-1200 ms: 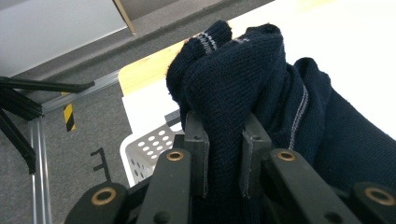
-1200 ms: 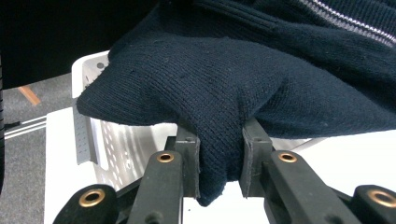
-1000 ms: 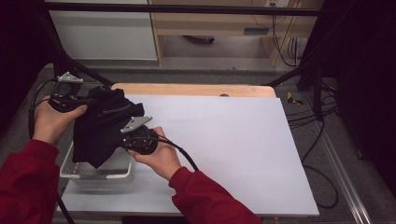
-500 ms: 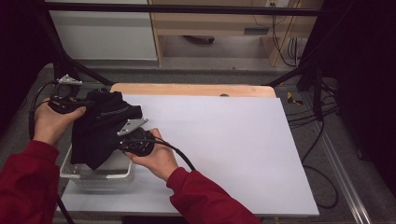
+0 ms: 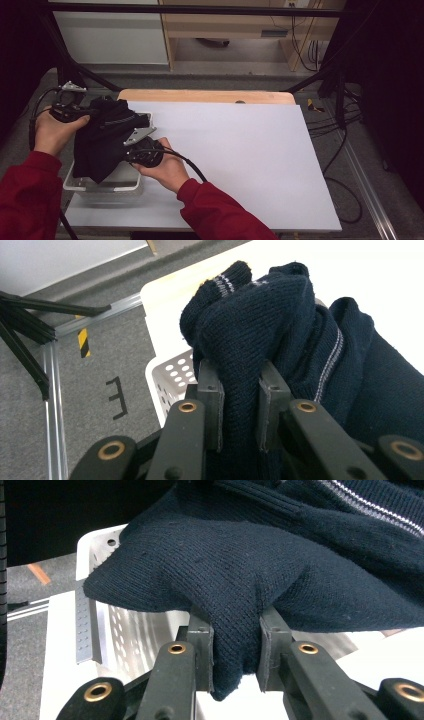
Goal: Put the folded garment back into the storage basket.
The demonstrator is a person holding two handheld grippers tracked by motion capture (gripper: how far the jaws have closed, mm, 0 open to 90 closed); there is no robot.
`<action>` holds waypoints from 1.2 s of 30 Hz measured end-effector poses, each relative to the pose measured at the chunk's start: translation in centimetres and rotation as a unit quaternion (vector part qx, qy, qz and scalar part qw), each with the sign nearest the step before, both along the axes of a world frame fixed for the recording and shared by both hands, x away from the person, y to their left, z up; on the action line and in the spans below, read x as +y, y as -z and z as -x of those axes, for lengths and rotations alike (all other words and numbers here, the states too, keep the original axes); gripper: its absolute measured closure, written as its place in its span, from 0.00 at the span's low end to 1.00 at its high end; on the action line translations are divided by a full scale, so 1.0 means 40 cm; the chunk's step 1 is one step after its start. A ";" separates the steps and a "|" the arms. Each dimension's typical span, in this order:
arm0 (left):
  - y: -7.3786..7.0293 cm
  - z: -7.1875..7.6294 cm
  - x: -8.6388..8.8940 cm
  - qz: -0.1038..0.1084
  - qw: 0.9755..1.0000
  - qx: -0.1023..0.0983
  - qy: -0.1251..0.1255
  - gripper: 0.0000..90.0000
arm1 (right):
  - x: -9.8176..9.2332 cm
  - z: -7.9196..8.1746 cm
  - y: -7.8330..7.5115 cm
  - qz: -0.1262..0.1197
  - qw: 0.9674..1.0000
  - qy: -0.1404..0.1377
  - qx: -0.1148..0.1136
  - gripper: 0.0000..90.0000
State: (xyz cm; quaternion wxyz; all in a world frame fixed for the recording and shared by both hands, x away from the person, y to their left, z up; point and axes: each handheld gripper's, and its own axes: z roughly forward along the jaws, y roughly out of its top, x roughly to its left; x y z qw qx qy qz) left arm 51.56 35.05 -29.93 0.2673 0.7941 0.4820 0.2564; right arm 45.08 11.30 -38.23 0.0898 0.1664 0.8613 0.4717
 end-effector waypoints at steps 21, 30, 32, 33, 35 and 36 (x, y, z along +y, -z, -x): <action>0.030 -0.003 0.003 -0.012 1.000 0.010 0.002 0.85 | 0.012 -0.005 0.022 0.009 1.000 -0.010 0.022 0.81; 0.039 -0.006 0.005 -0.007 1.000 0.002 0.003 0.85 | 0.011 -0.016 0.026 0.017 1.000 -0.005 0.020 0.81; 0.039 -0.003 0.005 -0.004 1.000 -0.004 0.004 0.85 | 0.010 -0.018 0.024 0.016 1.000 -0.004 0.019 0.81; 0.039 -0.003 0.006 -0.004 1.000 -0.005 0.005 0.85 | 0.010 -0.018 0.023 0.017 1.000 -0.003 0.020 0.81; 0.040 -0.004 0.006 -0.005 1.000 -0.005 0.005 0.85 | 0.011 -0.021 0.021 0.020 1.000 -0.004 0.018 0.81; 0.041 -0.005 0.006 -0.005 1.000 -0.005 0.005 0.85 | 0.011 -0.022 0.021 0.022 1.000 -0.005 0.018 0.81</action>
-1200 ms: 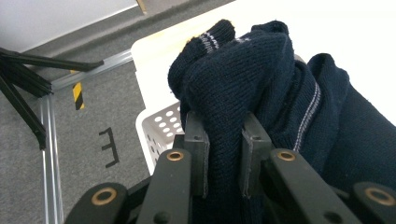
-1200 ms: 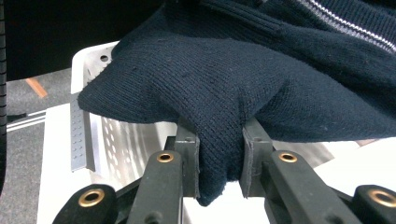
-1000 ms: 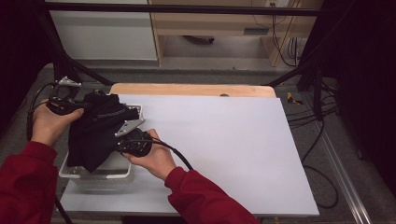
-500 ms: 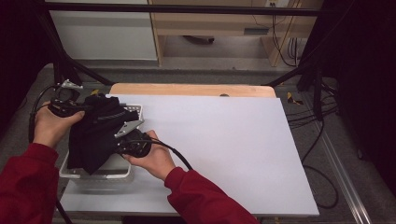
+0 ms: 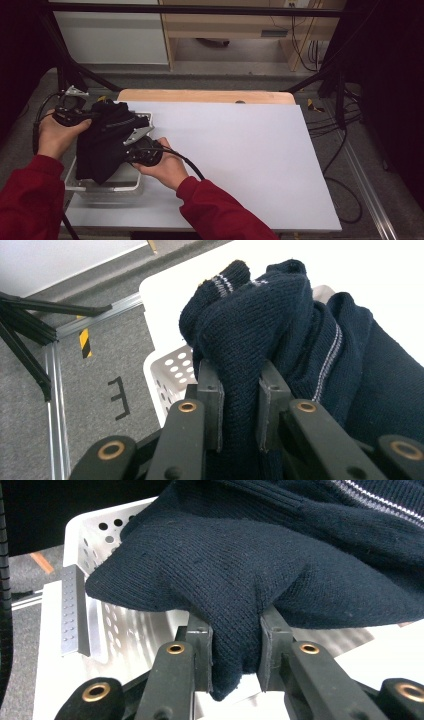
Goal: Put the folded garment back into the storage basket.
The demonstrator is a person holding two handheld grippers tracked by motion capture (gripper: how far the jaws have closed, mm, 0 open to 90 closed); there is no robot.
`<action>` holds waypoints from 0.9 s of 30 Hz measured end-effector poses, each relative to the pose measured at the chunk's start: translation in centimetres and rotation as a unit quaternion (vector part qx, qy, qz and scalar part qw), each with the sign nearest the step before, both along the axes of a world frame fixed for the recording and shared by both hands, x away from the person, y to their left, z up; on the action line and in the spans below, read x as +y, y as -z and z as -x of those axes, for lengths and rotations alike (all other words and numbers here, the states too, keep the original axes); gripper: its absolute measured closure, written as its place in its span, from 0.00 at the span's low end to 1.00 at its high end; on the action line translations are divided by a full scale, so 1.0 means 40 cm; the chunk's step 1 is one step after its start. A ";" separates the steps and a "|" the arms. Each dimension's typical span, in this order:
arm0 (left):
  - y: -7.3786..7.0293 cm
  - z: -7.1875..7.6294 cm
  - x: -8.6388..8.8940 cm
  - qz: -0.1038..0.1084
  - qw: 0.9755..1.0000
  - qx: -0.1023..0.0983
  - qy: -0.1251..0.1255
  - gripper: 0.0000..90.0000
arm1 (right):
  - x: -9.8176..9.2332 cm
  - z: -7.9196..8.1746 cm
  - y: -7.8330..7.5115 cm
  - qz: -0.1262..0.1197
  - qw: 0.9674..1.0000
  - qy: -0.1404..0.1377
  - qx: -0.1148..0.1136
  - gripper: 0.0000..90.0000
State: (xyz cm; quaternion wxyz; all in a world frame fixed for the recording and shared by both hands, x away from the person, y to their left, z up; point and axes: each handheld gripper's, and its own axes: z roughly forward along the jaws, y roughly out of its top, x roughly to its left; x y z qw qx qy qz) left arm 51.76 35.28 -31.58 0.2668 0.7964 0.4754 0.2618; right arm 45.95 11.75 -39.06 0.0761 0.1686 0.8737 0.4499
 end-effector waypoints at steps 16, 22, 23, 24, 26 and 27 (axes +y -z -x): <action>0.014 -0.009 -0.009 -0.001 1.000 0.005 -0.001 0.85 | 0.005 -0.003 0.002 0.015 1.000 -0.003 -0.003 0.80; 0.015 -0.007 -0.008 -0.005 1.000 0.008 -0.002 0.85 | 0.007 -0.002 0.002 0.019 1.000 -0.003 -0.001 0.80; 0.016 -0.007 -0.008 -0.005 1.000 0.007 -0.002 0.85 | 0.007 -0.002 0.002 0.019 1.000 -0.002 0.000 0.80; 0.018 -0.007 -0.009 -0.005 1.000 0.008 -0.001 0.85 | 0.007 -0.002 0.002 0.019 1.000 -0.002 0.000 0.80; 0.021 -0.007 -0.009 -0.007 1.000 0.010 -0.002 0.85 | 0.008 -0.002 0.002 0.021 1.000 -0.004 -0.002 0.80; 0.023 -0.007 -0.009 -0.009 1.000 0.010 -0.002 0.85 | 0.009 -0.002 0.002 0.021 1.000 -0.005 -0.002 0.80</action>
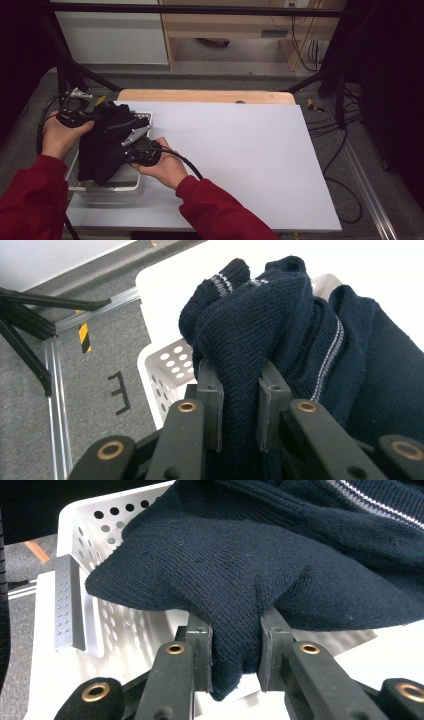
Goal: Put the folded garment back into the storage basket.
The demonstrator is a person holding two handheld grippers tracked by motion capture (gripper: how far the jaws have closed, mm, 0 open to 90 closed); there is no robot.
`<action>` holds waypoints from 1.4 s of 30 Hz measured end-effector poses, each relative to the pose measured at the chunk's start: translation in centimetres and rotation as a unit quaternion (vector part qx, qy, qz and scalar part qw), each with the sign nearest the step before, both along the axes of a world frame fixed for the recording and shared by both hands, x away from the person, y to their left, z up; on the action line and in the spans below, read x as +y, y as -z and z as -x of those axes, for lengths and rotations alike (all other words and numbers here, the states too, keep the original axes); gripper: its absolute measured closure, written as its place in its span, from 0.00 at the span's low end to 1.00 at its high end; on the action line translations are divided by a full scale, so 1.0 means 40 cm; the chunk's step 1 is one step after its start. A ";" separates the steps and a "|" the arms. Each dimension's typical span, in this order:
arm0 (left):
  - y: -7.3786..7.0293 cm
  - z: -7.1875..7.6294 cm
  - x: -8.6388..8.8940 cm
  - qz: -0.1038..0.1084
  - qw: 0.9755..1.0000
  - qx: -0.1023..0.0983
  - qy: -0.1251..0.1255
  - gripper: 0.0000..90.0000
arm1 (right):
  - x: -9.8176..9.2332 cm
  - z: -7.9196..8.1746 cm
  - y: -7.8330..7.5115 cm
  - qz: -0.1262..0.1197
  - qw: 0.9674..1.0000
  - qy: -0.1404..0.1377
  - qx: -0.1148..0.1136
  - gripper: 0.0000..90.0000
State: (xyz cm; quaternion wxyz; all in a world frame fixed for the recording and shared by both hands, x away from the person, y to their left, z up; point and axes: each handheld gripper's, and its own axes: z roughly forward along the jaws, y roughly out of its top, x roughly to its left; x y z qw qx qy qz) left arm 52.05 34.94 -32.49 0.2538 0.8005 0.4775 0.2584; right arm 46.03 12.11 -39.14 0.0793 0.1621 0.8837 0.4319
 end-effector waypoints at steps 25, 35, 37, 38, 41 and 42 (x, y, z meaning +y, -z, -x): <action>0.026 -0.009 -0.002 0.003 1.000 0.003 0.001 0.85 | 0.011 -0.004 0.005 0.005 1.000 0.001 0.006 0.79; 0.038 -0.009 0.000 0.010 1.000 0.002 -0.011 0.79 | 0.013 -0.008 0.004 0.010 1.000 0.018 0.007 0.63; 0.031 -0.001 -0.002 0.007 1.000 -0.008 -0.020 0.70 | 0.012 -0.006 0.000 0.013 0.999 0.029 0.004 0.51; 0.027 0.004 -0.004 0.008 1.000 -0.015 -0.020 0.65 | 0.007 -0.002 -0.008 0.010 0.999 0.031 -0.001 0.50; 0.006 0.021 -0.017 0.012 0.999 -0.031 -0.016 0.56 | -0.010 0.005 -0.034 -0.009 0.999 0.044 -0.015 0.43; -0.003 0.028 -0.022 0.014 0.999 -0.039 -0.015 0.54 | -0.015 0.005 -0.040 -0.012 0.999 0.046 -0.019 0.43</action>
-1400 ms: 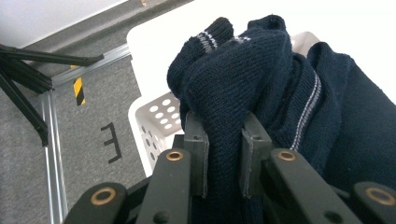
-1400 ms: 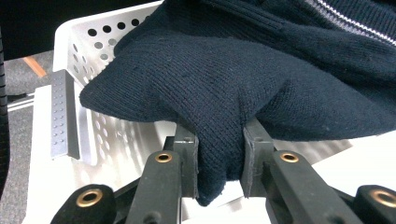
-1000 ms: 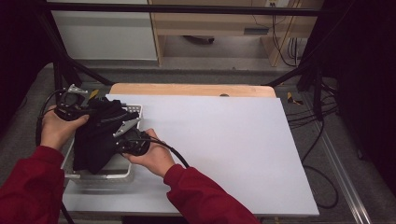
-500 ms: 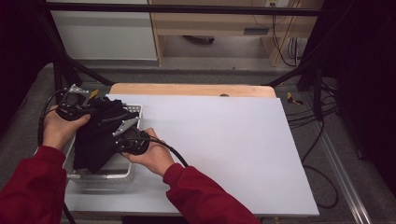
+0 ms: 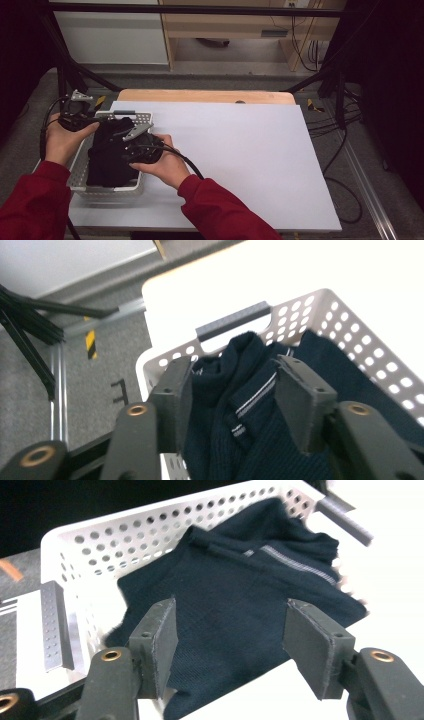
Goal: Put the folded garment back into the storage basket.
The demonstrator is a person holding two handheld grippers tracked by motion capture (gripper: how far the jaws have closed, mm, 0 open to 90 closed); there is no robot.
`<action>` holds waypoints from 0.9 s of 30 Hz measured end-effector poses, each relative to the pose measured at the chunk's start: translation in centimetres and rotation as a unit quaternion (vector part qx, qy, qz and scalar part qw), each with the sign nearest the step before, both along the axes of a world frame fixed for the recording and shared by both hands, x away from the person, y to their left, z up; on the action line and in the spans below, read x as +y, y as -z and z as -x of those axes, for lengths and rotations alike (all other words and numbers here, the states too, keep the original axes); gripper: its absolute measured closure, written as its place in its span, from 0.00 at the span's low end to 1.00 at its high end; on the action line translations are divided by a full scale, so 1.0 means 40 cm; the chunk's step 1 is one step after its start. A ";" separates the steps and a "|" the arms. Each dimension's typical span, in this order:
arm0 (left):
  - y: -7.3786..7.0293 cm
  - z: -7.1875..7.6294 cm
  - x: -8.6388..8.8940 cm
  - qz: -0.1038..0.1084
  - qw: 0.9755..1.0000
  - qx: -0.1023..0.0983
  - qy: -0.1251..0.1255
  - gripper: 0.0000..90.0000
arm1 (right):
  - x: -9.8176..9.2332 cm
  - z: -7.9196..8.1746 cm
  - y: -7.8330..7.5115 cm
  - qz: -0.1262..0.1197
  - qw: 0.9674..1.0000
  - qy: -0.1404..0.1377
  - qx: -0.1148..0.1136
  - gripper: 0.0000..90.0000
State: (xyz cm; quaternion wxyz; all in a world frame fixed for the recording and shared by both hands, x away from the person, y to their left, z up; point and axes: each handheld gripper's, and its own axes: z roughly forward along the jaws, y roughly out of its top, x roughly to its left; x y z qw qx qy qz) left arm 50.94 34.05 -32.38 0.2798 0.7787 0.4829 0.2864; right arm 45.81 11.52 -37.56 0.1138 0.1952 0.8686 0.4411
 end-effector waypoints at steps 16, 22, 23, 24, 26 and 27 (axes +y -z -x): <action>-0.033 0.028 -0.019 0.033 0.999 -0.030 -0.021 0.34 | -0.049 0.015 -0.045 -0.021 1.000 0.006 -0.012 0.31; -0.031 0.041 -0.026 0.047 0.998 -0.032 -0.034 0.20 | -0.052 0.019 -0.044 -0.011 1.000 0.006 -0.006 0.22; -0.032 0.044 -0.027 0.051 0.998 -0.032 -0.031 0.16 | -0.053 0.019 -0.044 -0.007 1.000 0.005 -0.004 0.21; -0.033 0.048 -0.028 0.054 0.998 -0.034 -0.029 0.13 | -0.055 0.018 -0.043 -0.007 1.000 0.004 -0.003 0.19; -0.036 0.053 -0.032 0.059 0.997 -0.039 -0.022 0.11 | -0.056 0.018 -0.039 -0.010 1.000 0.004 -0.003 0.15; -0.039 0.056 -0.034 0.058 0.997 -0.041 -0.021 0.10 | -0.056 0.017 -0.037 -0.010 1.000 0.008 -0.009 0.15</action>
